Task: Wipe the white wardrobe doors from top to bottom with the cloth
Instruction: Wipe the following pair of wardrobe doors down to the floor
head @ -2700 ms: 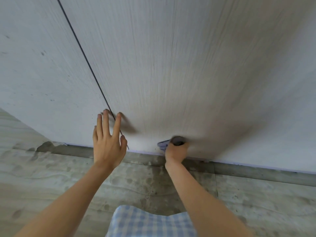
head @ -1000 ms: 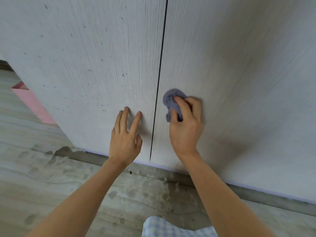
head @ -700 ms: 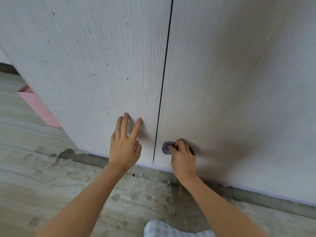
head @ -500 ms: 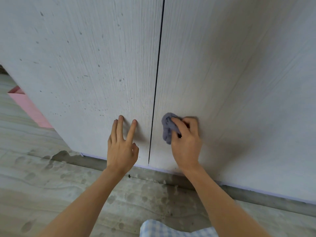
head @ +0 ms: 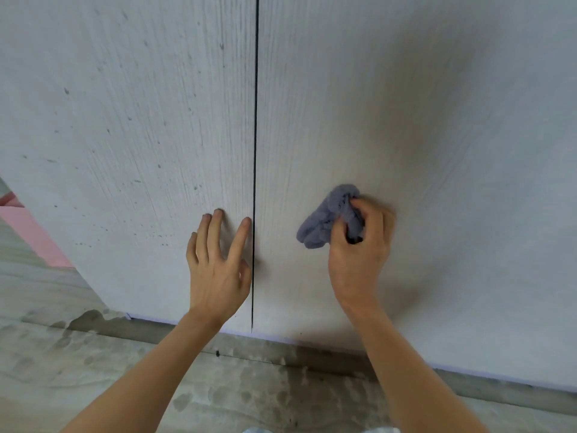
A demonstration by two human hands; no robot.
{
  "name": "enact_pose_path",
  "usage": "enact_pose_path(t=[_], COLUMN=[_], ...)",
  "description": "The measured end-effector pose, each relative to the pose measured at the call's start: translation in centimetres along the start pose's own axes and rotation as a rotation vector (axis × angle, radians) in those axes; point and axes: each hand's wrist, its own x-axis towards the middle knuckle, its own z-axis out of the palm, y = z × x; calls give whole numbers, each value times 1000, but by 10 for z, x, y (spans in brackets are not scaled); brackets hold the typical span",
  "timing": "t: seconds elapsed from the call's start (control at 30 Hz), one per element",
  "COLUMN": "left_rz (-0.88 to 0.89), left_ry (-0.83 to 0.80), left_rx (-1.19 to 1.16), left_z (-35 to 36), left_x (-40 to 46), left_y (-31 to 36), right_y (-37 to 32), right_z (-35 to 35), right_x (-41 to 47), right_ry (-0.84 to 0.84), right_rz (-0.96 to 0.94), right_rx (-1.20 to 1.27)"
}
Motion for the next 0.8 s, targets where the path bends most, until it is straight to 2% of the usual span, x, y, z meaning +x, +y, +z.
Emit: enact_pose_path(t=[0.13, 0.23, 0.37, 0.5, 0.6, 0.7, 0.8], left_rz=[134, 133, 78, -8, 16, 14, 8], left_ry=[42, 92, 160, 141, 114, 84, 35], left_rx=[47, 47, 27, 13, 27, 29, 19], left_z=[-12, -27, -39, -40, -46, -51, -57], left_x=[28, 52, 71, 71, 71, 72, 70], left_y=[9, 14, 19, 20, 19, 19, 21], right_y=[-28, -39, -10, 30, 29, 8, -10], right_z=[-6, -3, 14, 15, 4, -5, -14], right_x=[50, 65, 15, -21, -6, 23, 49], right_ry=[267, 303, -9, -276, -269, -131, 5], right_rz=[-63, -146, -538, -743, -752, -691, -540], right_rx=[55, -18, -364, -520, -494, -450, -365])
